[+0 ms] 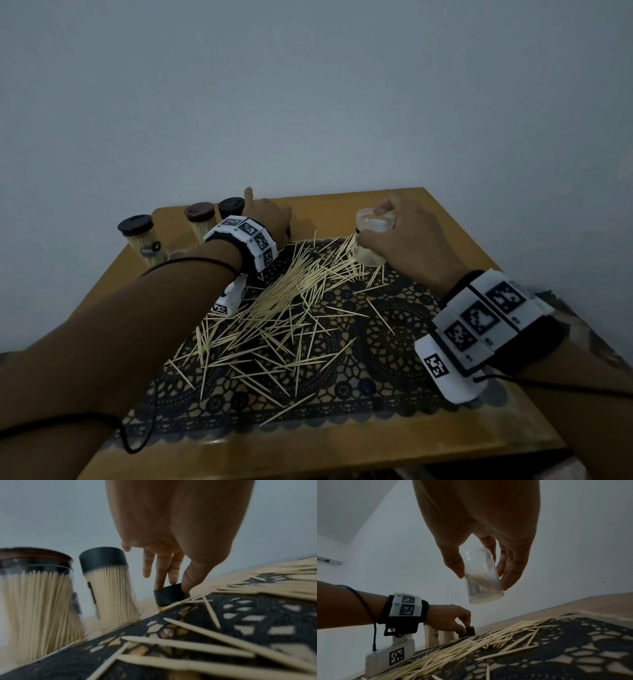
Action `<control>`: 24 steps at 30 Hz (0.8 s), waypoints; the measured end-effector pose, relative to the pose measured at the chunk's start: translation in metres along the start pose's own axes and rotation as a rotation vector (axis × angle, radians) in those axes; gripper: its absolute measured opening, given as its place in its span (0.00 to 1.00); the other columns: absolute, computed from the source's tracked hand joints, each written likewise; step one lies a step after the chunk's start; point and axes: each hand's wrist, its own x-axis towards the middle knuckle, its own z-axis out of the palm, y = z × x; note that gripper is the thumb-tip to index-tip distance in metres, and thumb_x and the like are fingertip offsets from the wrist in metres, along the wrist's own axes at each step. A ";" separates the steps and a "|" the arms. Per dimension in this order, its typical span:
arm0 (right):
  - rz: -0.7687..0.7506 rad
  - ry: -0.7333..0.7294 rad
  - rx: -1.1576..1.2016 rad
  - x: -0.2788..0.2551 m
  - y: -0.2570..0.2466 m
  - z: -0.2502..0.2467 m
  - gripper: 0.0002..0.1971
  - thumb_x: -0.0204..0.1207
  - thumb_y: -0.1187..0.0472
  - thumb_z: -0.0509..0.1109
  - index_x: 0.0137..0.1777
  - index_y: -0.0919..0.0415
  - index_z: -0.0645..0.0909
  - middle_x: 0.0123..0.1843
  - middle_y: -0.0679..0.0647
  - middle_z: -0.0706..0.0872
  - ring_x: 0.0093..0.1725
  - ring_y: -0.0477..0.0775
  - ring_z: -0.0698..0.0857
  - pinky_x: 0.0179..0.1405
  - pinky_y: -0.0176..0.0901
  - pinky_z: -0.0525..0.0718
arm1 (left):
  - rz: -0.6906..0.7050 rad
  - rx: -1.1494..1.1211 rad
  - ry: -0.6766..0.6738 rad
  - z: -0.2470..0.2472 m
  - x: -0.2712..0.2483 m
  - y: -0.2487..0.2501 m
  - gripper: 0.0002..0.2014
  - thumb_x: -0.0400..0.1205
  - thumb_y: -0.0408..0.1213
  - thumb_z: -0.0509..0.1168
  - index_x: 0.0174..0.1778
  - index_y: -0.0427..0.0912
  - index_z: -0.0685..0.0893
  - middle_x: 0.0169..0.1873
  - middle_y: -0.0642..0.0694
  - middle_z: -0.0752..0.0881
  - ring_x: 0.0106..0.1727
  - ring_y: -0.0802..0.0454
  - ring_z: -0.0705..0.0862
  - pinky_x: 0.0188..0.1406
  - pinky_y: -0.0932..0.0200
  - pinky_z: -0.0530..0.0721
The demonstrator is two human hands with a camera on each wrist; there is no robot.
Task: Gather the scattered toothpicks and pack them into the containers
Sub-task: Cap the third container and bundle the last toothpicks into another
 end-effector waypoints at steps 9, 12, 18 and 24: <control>0.043 0.141 0.039 0.011 0.002 -0.020 0.22 0.66 0.49 0.78 0.57 0.57 0.80 0.54 0.51 0.82 0.53 0.53 0.81 0.38 0.40 0.74 | 0.137 -0.436 -0.016 -0.025 -0.015 0.033 0.17 0.84 0.39 0.60 0.69 0.40 0.73 0.64 0.37 0.80 0.62 0.39 0.79 0.56 0.50 0.77; 0.054 0.163 0.058 0.010 0.003 -0.025 0.21 0.67 0.50 0.78 0.57 0.58 0.80 0.53 0.52 0.83 0.52 0.54 0.82 0.39 0.41 0.76 | 0.239 -0.534 -0.069 -0.032 -0.008 0.061 0.24 0.84 0.45 0.62 0.77 0.45 0.69 0.70 0.39 0.78 0.68 0.41 0.77 0.64 0.49 0.76; 0.039 0.071 0.042 -0.005 0.003 -0.018 0.19 0.68 0.51 0.77 0.56 0.55 0.79 0.53 0.50 0.80 0.50 0.51 0.80 0.31 0.31 0.72 | 0.409 -0.468 -0.171 -0.040 -0.003 0.102 0.24 0.82 0.42 0.67 0.74 0.40 0.75 0.69 0.37 0.78 0.69 0.39 0.77 0.68 0.47 0.75; -0.008 0.044 0.034 -0.008 0.002 -0.005 0.19 0.67 0.52 0.77 0.55 0.55 0.78 0.52 0.50 0.80 0.49 0.51 0.80 0.32 0.32 0.72 | 0.404 -0.437 -0.159 -0.036 -0.016 0.095 0.17 0.85 0.39 0.63 0.67 0.35 0.80 0.62 0.38 0.84 0.62 0.42 0.82 0.60 0.54 0.79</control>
